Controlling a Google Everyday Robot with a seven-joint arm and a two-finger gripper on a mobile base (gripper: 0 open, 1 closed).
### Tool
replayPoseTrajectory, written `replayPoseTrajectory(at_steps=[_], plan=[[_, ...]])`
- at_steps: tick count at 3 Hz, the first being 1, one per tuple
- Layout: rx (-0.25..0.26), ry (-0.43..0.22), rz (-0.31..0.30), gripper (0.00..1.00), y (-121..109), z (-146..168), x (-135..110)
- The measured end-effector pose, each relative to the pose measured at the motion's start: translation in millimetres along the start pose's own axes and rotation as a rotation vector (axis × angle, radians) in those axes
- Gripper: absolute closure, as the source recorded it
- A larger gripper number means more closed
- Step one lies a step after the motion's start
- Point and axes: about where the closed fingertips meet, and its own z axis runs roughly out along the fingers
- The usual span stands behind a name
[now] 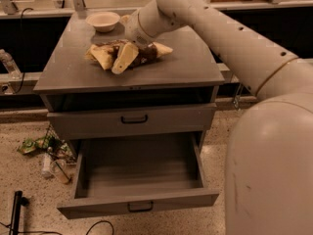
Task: Place brown chip bag into middle drawer
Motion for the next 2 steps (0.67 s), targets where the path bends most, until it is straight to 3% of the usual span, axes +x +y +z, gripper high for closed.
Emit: replayPoseTrajectory(at_steps=[1, 2], plan=[[-0.031, -0.017, 0.023, 0.15, -5, 34, 0], [-0.062, -0.038, 0.044, 0.38, -5, 56, 0]])
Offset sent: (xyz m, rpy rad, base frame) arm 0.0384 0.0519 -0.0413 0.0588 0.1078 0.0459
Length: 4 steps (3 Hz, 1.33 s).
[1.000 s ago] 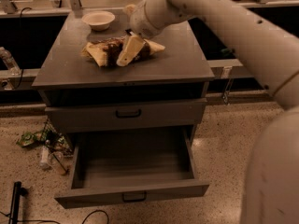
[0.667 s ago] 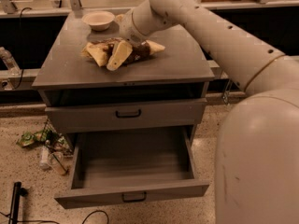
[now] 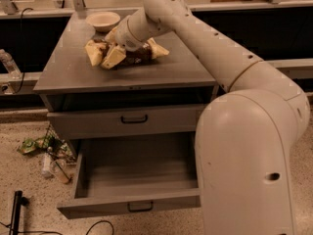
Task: Place brown chip bag into middle drawer
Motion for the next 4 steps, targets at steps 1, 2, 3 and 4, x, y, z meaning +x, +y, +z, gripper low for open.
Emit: replayPoseTrajectory(at_steps=[1, 2, 3, 4], plan=[[-0.014, -0.032, 0.053, 0.62, 2, 6, 4], [-0.017, -0.072, 0.087, 0.84, 13, -11, 2], [0.029, -0.12, 0.129, 1.0, 30, -57, -13], [0.091, -0.132, 0.207, 1.0, 66, -118, -25]])
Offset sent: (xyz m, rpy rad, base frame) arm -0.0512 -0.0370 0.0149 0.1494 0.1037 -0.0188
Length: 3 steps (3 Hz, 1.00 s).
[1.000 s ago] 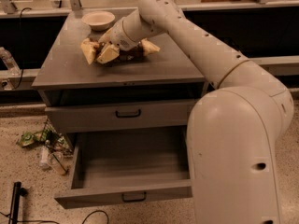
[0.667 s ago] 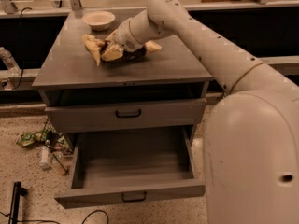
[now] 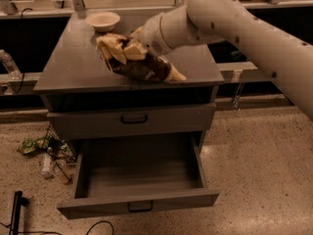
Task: Place brown chip bag into middle drawer
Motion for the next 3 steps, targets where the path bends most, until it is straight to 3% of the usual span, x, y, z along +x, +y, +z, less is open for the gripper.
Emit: replayPoseTrajectory(at_steps=[1, 2, 3], plan=[[-0.011, 0.016, 0.094, 1.0, 56, -32, 13], [-0.08, 0.066, 0.183, 1.0, 120, -33, 57], [-0.133, 0.127, 0.264, 1.0, 169, -19, 115]])
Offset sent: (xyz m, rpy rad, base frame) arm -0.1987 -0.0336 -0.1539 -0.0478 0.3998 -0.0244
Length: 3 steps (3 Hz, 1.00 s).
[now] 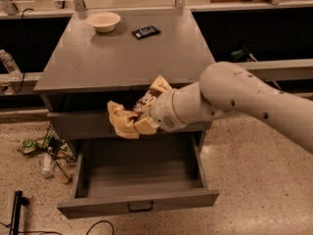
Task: Place brown chip bag into middle drawer
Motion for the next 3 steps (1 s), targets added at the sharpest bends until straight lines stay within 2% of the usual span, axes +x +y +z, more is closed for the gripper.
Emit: replayPoseTrajectory(at_steps=[2, 3], plan=[[-0.022, 0.011, 0.016, 1.0, 8, 11, 17], [-0.054, -0.011, 0.051, 1.0, 5, 37, 57]])
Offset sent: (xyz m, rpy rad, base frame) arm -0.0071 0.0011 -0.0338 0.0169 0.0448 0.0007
